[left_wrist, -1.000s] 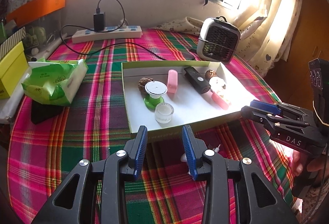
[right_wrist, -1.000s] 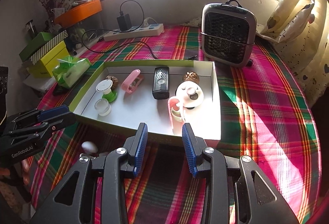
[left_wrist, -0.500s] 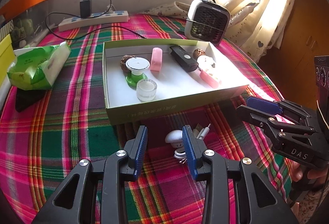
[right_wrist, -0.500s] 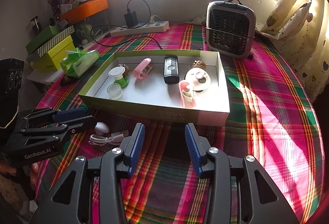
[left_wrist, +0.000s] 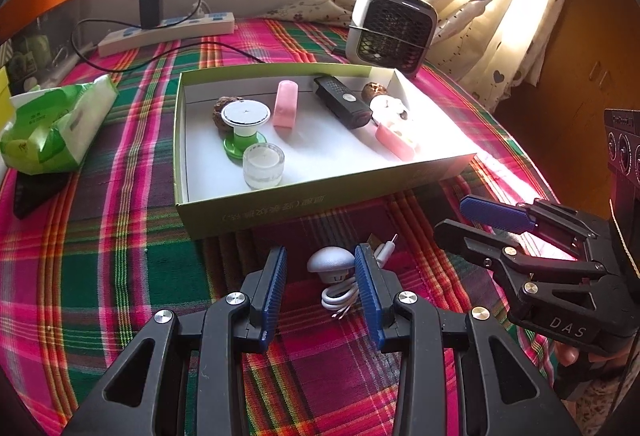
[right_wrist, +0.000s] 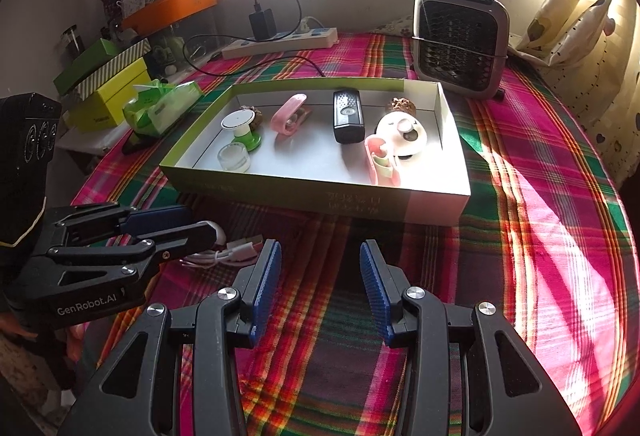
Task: Organize objects
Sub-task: 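Withdraw both tools from the box toward the white cable and plug, then close the right tool on the white cable bundle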
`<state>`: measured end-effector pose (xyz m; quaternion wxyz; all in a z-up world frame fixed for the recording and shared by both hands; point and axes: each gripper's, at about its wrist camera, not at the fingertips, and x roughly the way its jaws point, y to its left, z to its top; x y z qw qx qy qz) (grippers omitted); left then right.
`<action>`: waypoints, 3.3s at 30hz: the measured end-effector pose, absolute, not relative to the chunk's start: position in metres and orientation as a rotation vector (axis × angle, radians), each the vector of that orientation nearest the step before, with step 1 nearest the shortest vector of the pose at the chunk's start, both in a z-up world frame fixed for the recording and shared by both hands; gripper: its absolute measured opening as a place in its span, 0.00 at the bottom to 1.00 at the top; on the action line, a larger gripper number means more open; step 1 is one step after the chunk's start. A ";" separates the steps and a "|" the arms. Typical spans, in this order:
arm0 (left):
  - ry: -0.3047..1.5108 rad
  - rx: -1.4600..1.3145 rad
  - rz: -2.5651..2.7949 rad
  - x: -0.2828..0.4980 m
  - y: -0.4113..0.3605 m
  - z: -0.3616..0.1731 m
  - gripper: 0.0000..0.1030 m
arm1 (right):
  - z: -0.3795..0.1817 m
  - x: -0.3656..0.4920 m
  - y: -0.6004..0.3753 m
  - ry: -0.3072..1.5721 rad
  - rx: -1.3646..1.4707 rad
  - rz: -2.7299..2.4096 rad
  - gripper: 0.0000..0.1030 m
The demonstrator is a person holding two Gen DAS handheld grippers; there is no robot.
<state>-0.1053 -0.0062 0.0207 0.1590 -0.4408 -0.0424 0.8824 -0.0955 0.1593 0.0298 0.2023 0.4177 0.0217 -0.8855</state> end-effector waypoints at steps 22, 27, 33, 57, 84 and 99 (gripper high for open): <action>-0.182 -1.233 2.579 -0.103 -0.032 0.025 0.32 | 0.027 -0.090 0.135 0.081 1.165 -2.400 0.41; -0.204 -1.235 2.593 -0.103 -0.038 0.024 0.32 | 0.024 -0.091 0.122 0.079 1.163 -2.373 0.41; -0.200 -1.240 2.602 -0.103 -0.041 0.025 0.32 | 0.021 -0.098 0.109 0.103 1.159 -2.373 0.41; -0.284 -1.274 2.591 -0.105 -0.056 0.022 0.32 | 0.024 -0.083 0.096 0.276 1.054 -2.255 0.41; -0.295 -1.301 2.593 -0.108 -0.063 0.017 0.32 | 0.020 -0.080 0.077 0.516 1.098 -2.180 0.42; -0.293 -1.307 2.593 -0.110 -0.062 0.015 0.32 | 0.020 -0.078 0.084 0.433 1.034 -2.133 0.57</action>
